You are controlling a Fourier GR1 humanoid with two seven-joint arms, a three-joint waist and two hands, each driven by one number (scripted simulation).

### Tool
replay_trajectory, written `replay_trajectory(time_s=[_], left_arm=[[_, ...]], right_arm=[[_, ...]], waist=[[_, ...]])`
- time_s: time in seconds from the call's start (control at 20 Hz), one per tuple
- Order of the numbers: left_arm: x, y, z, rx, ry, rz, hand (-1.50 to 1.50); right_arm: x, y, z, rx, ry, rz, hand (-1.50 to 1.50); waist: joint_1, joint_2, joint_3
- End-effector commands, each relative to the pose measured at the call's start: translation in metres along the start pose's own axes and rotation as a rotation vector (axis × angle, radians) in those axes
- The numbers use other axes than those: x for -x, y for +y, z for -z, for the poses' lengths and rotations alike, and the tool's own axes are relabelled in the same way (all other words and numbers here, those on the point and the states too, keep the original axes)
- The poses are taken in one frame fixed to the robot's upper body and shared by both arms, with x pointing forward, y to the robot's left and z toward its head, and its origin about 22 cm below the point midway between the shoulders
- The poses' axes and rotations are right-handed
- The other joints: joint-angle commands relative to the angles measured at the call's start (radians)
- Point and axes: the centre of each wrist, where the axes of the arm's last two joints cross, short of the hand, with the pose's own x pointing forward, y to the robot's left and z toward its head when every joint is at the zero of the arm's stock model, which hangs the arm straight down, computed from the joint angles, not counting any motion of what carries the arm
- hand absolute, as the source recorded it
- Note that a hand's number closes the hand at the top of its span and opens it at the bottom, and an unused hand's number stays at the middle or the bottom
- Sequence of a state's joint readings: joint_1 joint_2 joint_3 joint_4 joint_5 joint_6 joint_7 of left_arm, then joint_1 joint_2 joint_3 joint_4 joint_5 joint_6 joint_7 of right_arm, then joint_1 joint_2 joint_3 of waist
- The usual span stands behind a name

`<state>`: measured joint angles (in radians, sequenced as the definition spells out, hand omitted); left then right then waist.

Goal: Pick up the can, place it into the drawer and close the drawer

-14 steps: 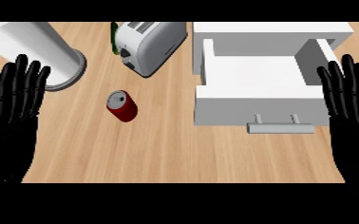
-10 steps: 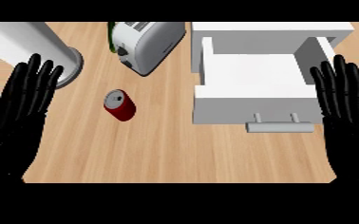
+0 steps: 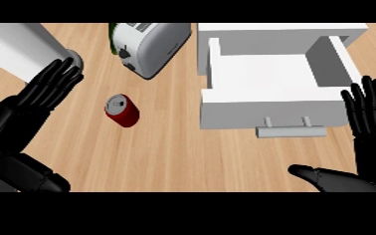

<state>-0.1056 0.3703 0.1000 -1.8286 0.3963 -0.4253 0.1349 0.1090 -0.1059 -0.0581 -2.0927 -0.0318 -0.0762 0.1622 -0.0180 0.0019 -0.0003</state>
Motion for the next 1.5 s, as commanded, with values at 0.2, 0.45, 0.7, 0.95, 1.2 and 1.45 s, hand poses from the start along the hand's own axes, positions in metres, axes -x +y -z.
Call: replay_trajectory(time_s=[0.2,0.45,0.7,0.95,1.2,1.45], left_arm=[[-0.003,0.033,-0.004,0.041,0.071,-0.020,-1.50],[-0.032,0.051,-0.020,0.058,0.077,-0.018,-1.50],[-0.020,0.056,-0.018,-0.001,0.109,-0.113,-1.50],[-0.018,0.087,-0.014,-0.028,0.141,-0.230,-1.50],[-0.028,0.080,-0.008,0.003,0.172,-0.298,-1.50],[-0.010,0.058,0.021,0.003,0.221,-0.322,-1.50]], right_arm=[[-0.003,-0.052,-0.034,0.048,0.040,-0.024,-1.50],[0.015,-0.055,-0.030,0.041,0.061,-0.007,-1.50],[-0.011,-0.074,-0.060,0.023,0.041,-0.001,-1.50],[0.014,-0.072,-0.059,0.045,0.053,-0.005,-1.50],[0.006,-0.096,-0.072,0.038,0.033,-0.006,-1.50],[0.002,-0.112,-0.079,0.035,0.049,0.002,-1.50]], waist=[[0.010,-0.003,0.001],[0.017,-0.003,0.001],[0.008,-0.004,0.001],[0.008,-0.001,0.001],[0.010,-0.003,0.001],[0.004,-0.002,0.000]])
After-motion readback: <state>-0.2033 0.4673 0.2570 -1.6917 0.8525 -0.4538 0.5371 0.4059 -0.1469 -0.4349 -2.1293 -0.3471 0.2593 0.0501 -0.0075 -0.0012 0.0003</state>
